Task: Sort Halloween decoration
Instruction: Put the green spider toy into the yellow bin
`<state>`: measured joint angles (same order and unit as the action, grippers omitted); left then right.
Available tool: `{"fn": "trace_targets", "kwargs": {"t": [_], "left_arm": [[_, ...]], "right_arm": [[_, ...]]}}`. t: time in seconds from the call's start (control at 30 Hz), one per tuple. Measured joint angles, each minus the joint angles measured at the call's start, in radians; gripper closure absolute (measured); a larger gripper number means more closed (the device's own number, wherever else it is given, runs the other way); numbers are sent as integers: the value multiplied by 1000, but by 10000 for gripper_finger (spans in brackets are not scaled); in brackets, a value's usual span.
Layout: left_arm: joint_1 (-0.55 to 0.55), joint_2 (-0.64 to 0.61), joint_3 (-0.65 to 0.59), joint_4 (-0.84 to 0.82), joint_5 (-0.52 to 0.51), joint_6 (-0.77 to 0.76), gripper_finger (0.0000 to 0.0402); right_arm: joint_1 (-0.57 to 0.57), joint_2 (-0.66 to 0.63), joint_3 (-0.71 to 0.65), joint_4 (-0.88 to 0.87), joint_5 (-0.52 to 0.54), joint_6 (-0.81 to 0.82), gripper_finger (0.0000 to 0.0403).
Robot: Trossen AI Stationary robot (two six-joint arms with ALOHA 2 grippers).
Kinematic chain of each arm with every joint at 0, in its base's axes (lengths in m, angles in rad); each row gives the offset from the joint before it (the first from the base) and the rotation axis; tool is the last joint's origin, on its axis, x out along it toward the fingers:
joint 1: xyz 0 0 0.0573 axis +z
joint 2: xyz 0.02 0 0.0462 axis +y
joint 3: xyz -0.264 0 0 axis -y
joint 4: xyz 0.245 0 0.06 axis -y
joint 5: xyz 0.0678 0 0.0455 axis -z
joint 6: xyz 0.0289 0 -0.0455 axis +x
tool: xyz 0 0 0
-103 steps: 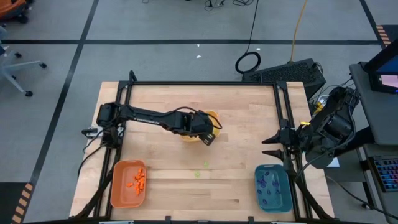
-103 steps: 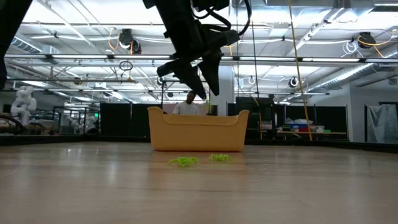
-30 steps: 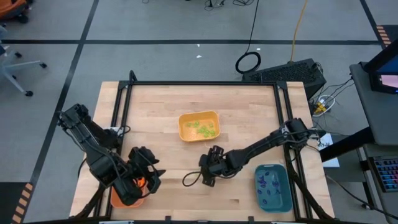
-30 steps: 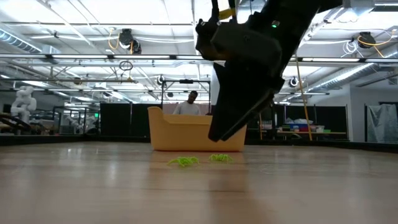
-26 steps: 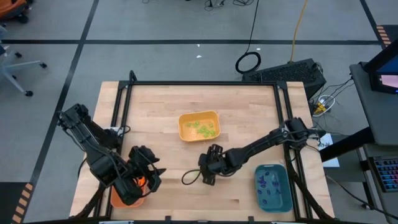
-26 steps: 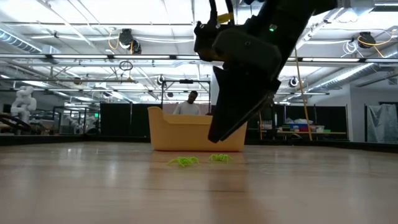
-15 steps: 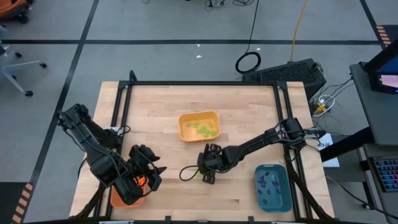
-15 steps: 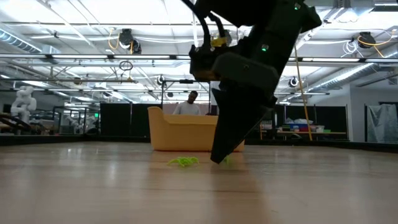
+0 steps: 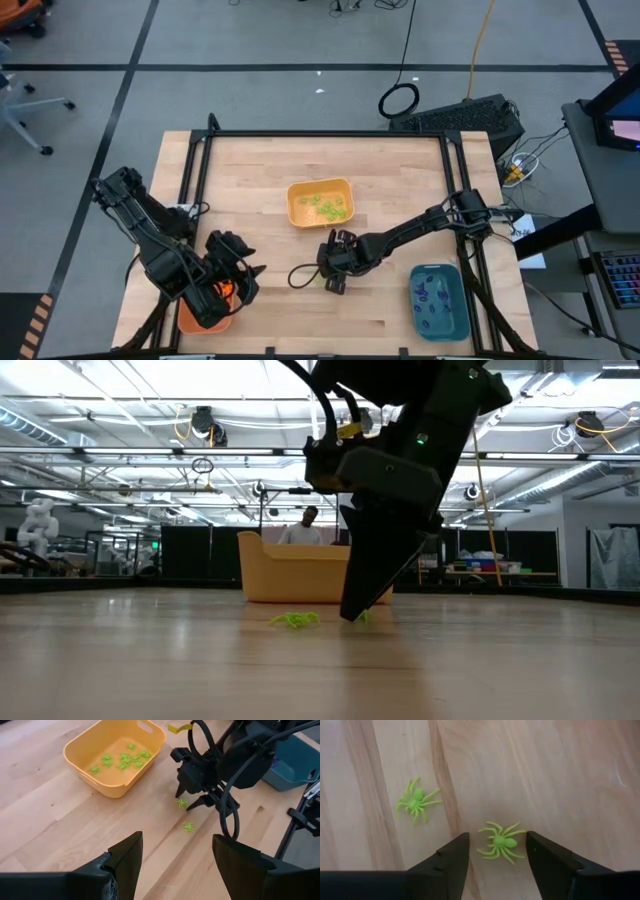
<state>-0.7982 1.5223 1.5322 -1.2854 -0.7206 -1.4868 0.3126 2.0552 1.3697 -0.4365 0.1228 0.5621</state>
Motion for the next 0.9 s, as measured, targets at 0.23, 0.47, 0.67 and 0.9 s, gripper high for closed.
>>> {"fn": "trace_targets", "kwargs": {"t": [0.23, 0.47, 0.67, 0.9], "left_arm": [[0, 0, 0, -10, -5, 0, 159], [0, 0, 0, -10, -14, 0, 159], [0, 0, 0, -10, -17, 0, 159], [0, 0, 0, -10, -17, 0, 159]], "right_arm": [[0, 1, -1, -2, -9, 1, 255], [0, 2, -1, -2, -16, 1, 272], [0, -8, -2, -3, -22, 2, 273], [-2, -45, -6, -16, -58, 2, 273]]}}
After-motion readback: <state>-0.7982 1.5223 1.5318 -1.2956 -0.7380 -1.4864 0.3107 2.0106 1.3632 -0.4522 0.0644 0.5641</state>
